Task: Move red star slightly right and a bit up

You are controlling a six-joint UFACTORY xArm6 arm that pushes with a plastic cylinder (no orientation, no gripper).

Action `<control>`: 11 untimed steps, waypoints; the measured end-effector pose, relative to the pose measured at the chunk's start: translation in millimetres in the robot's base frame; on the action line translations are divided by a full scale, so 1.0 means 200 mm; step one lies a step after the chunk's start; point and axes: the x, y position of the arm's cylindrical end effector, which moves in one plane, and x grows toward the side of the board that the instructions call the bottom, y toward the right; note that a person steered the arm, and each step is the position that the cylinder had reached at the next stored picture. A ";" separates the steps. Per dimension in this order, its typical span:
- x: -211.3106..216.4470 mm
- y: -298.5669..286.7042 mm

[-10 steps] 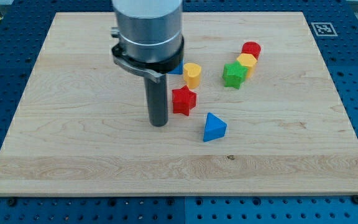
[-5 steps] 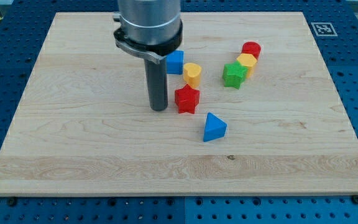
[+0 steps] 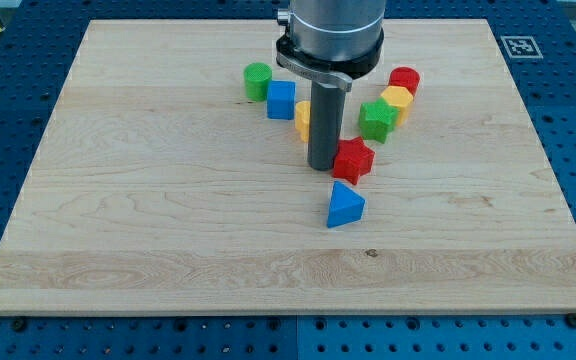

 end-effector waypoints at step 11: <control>0.03 0.18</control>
